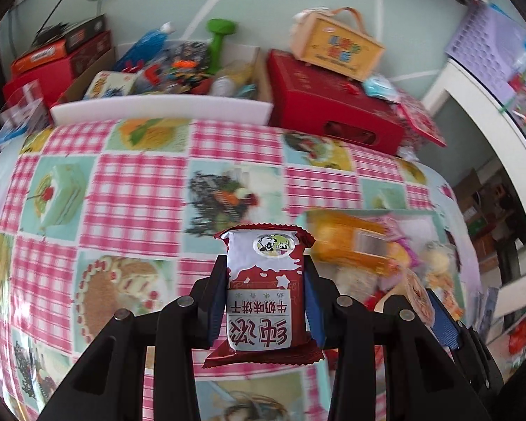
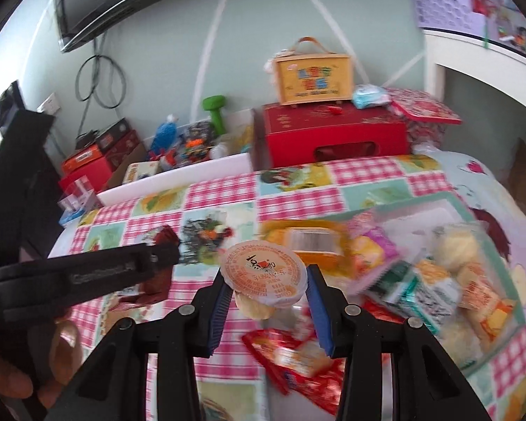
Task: Organize snacks
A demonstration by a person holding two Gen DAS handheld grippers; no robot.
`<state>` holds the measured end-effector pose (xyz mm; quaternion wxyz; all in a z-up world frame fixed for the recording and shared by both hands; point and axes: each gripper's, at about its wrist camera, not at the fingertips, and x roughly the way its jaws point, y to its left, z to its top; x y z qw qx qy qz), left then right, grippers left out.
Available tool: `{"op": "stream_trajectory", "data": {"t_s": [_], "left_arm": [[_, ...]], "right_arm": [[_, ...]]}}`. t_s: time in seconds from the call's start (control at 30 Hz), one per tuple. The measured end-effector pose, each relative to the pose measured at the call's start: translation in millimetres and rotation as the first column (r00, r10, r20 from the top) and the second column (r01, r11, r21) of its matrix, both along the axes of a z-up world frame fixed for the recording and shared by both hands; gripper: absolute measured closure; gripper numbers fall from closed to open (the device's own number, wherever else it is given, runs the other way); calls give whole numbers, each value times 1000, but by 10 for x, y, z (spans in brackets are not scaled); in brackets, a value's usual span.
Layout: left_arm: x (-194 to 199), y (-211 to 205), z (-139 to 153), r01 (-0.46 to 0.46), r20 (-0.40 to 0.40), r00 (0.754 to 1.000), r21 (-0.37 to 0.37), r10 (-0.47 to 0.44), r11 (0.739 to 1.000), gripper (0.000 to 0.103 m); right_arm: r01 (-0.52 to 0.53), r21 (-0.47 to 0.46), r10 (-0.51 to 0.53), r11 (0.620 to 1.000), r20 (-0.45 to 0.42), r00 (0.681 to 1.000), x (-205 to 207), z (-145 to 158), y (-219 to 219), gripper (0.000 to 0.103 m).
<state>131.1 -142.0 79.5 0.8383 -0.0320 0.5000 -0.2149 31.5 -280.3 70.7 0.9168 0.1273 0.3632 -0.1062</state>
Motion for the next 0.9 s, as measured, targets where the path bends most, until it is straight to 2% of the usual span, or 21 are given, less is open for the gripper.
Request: {"op": "stream_trajectory", "data": {"t_s": [0.2, 0.4, 0.73, 0.9], "left_arm": [[-287, -451, 119, 147, 32, 989, -23, -146, 989, 62], [-425, -663, 90, 204, 24, 979, -29, -203, 979, 62], [-444, -916, -55, 244, 10, 970, -25, -244, 969, 62], [-409, -985, -86, 230, -2, 973, -66, -230, 971, 62]], "right_arm": [[140, -7, -140, 990, -27, 990, -236, -1, -506, 58], [208, 1, -208, 978, -46, 977, -392, -40, -792, 58], [200, 28, -196, 979, -101, 975, -396, -214, -867, 58], [180, 36, -174, 983, -123, 977, -365, -287, -825, 58]]}}
